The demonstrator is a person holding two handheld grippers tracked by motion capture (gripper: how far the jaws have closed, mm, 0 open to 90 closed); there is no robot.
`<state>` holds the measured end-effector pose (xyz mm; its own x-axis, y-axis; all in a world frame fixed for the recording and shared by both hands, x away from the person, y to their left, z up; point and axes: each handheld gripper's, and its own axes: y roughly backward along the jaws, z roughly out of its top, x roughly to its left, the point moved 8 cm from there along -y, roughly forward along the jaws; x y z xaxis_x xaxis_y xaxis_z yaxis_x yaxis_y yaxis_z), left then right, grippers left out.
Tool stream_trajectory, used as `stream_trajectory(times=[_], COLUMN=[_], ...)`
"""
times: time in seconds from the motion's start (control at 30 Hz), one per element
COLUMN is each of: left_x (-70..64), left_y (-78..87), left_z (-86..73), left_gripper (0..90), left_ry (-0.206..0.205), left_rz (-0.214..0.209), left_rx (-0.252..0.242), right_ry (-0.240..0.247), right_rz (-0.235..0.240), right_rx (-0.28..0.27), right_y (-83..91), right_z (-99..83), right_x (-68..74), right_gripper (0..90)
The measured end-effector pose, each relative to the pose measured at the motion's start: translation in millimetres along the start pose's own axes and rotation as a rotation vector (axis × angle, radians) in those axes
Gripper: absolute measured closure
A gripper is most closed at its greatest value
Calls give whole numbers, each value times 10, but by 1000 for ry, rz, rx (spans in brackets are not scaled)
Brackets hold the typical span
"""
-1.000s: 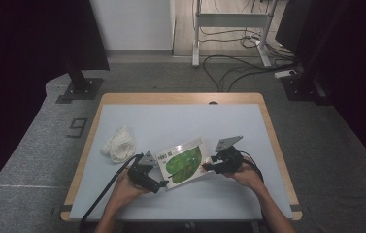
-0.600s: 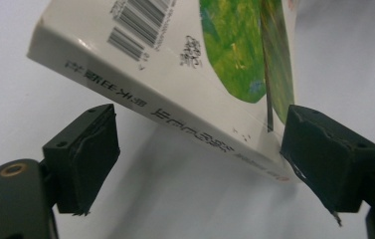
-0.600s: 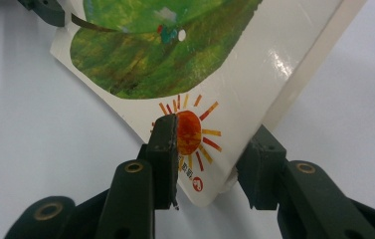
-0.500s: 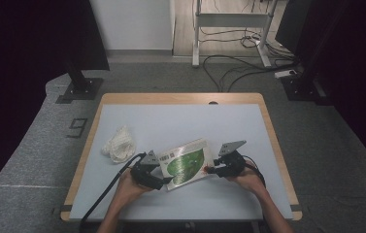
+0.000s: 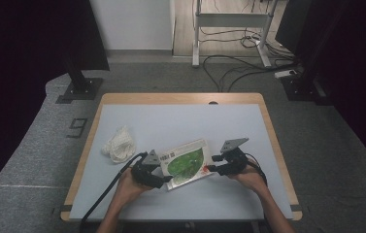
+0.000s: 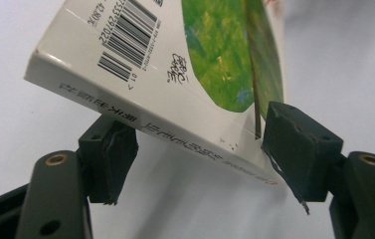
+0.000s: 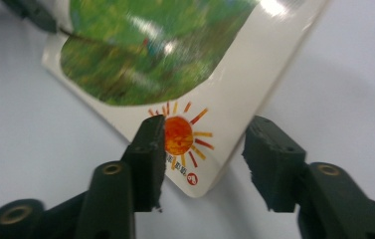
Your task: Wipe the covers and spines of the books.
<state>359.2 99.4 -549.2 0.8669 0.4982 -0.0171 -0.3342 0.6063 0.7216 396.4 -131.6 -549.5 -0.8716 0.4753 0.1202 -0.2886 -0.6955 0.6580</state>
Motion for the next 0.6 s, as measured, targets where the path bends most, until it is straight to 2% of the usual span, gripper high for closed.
stream_trajectory(times=[0.07, 0.17, 0.3, 0.4, 0.53, 0.6], left_x=[0, 2, 7, 13, 28, 40], left_y=[11, 22, 33, 42, 66, 74], left_z=[8, 24, 48, 67, 115, 135], left_gripper=[319, 337, 360, 382, 438, 464], left_ry=[-7, -18, -24, -28, -25, -19], left_rz=[0, 3, 4, 3, 0, -1], left_rx=[-3, -5, -12, -13, -39, -43], right_ry=[-36, -63, -78, -89, -86, -80], right_rz=[-10, -14, -3, 20, 66, 42], right_rx=[-10, -9, -8, -14, -35, -31], right_y=[9, -35, -132, -177, -168, -143], right_z=[40, 94, 167, 223, 280, 291], right_x=[-52, -104, -147, -152, -98, -88], right_gripper=[397, 319, 277, 297, 355, 400])
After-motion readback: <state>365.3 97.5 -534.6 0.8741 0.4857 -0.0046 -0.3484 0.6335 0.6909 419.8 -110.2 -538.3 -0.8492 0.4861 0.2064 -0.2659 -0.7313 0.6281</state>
